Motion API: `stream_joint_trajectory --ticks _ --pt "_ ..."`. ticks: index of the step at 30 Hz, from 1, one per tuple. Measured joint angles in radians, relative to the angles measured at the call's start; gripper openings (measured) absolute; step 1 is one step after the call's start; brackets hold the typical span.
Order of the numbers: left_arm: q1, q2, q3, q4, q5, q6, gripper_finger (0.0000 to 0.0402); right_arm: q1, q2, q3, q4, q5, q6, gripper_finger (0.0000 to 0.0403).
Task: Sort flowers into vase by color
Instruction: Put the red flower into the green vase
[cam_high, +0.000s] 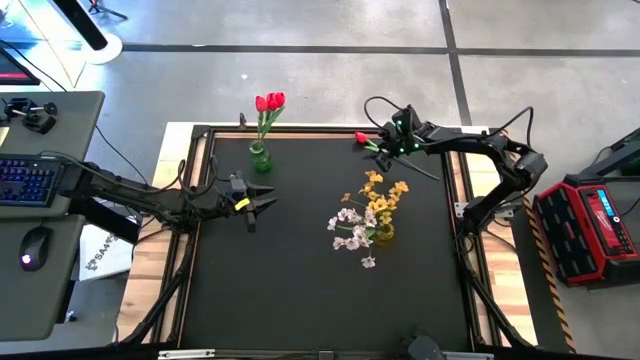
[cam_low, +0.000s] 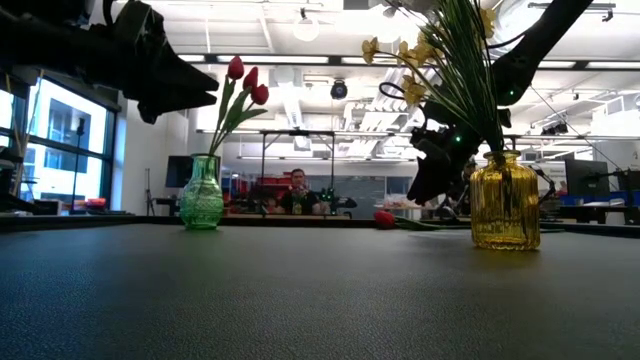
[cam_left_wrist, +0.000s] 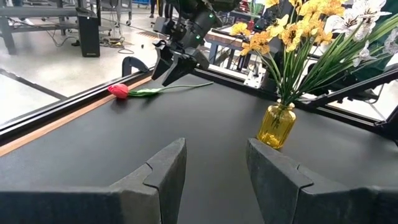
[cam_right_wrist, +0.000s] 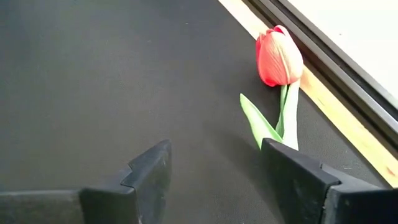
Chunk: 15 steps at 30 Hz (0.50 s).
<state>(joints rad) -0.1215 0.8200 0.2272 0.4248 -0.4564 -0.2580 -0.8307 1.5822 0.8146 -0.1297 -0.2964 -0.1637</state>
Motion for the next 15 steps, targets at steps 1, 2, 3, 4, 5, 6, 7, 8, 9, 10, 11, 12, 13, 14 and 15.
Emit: stream_joint_trajectory --ticks 1,2,3,4,5,6,7,8,9,10,11,12,13,14,15 --pt "0.0 0.0 0.0 0.0 0.0 0.001 0.0156 0.0 0.0 0.0 0.0 -0.001 -0.002 0.0232" --pt "0.0 0.0 0.0 0.0 0.0 0.006 0.0156 0.0 0.0 0.0 0.0 -0.002 -0.002 0.0231" --pt "0.0 0.0 0.0 0.0 0.0 0.007 0.0156 0.0 0.0 0.0 0.0 -0.002 -0.003 0.0231" --pt "0.0 0.0 0.0 0.0 0.0 0.007 0.0156 0.0 0.0 0.0 0.0 -0.003 -0.009 0.0232" --pt "0.0 0.0 0.0 0.0 0.0 0.007 0.0156 0.001 0.0 0.0 0.0 -0.004 -0.015 0.0232" --pt "0.0 0.0 0.0 0.0 0.0 0.008 0.0156 0.002 0.0 0.0 0.0 -0.004 -0.02 0.0232" --pt "0.0 0.0 0.0 0.0 0.0 0.009 0.0156 0.005 0.0 0.0 0.001 -0.004 -0.021 0.0232" --pt "0.0 0.0 0.0 0.0 0.0 0.009 0.0156 0.006 0.001 0.0 0.002 -0.005 -0.026 0.0232" --pt "0.0 0.0 0.0 0.0 0.0 0.009 0.0156 0.009 0.002 0.0 0.003 -0.006 -0.029 0.0232" --pt "0.0 0.0 0.0 0.0 0.0 0.009 0.0156 0.012 0.007 0.0 0.006 -0.007 -0.028 0.0232" --pt "0.0 0.0 0.0 0.0 0.0 0.01 0.0156 0.014 0.012 0.0 0.007 -0.008 -0.028 0.0232" --pt "0.0 0.0 0.0 0.0 0.0 0.01 0.0156 0.017 0.02 0.0 0.007 -0.008 -0.028 0.0232" --pt "0.0 0.0 0.0 0.0 0.0 0.01 0.0156 0.02 0.03 0.0 0.009 -0.008 -0.028 0.0232" --pt "0.0 0.0 0.0 0.0 0.0 0.01 0.0156 0.023 0.041 0.0 0.011 -0.007 -0.028 0.0232" --pt "0.0 0.0 0.0 0.0 0.0 0.01 0.0156 0.027 0.055 0.0 0.009 0.0 -0.028 0.0232"
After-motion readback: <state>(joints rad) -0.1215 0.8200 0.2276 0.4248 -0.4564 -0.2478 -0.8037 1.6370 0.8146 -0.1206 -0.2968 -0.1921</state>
